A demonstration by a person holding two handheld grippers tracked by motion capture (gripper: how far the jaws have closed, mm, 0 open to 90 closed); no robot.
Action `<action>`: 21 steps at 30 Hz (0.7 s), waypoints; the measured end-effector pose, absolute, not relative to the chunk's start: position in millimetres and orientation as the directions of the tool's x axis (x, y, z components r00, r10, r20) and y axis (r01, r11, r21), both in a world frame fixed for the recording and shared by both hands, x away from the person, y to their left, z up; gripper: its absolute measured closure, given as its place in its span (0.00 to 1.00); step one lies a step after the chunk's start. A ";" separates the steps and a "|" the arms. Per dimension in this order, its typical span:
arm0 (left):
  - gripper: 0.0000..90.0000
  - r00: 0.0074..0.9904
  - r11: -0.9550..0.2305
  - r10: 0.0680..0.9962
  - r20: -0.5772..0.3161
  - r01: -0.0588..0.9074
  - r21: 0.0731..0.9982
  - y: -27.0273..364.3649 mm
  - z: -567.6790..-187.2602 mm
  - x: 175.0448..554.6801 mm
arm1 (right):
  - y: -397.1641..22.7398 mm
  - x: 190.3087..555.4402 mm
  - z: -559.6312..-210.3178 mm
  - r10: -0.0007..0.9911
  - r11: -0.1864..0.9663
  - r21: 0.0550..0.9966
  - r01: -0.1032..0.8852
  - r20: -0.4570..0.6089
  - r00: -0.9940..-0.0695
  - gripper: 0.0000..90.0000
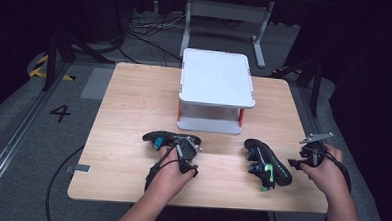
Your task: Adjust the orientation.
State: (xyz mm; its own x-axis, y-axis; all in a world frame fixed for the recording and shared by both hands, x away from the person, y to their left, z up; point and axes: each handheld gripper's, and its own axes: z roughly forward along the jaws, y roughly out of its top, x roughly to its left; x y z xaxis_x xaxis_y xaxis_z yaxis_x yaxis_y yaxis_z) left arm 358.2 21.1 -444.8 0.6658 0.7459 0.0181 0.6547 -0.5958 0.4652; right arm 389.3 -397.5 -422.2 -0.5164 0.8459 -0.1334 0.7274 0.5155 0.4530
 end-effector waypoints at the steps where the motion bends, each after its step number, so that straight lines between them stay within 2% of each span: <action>1: 0.50 0.663 -0.593 0.749 0.016 0.658 0.464 20.9 -446.8 359.9 | -397.5 389.0 -421.9 0.846 0.515 0.455 0.727 -0.133 -0.516 0.45; 7: 0.66 0.647 -0.574 0.761 0.036 0.647 0.501 20.9 -443.6 364.3 | -397.0 388.7 -421.6 0.844 0.518 0.452 0.726 -0.134 -0.519 0.45; 8: 0.72 0.651 -0.578 0.758 0.033 0.647 0.498 20.8 -444.2 364.6 | -396.6 388.9 -421.9 0.843 0.520 0.453 0.724 -0.132 -0.522 0.45; 10: 0.92 0.662 -0.586 0.749 0.023 0.645 0.491 20.9 -444.8 364.7 | -395.8 389.2 -422.0 0.841 0.521 0.454 0.723 -0.130 -0.525 0.45; 21: 0.97 0.680 -0.600 0.733 0.014 0.636 0.485 27.0 -433.6 364.1 | -396.8 388.6 -419.2 0.840 0.524 0.460 0.717 -0.139 -0.525 0.46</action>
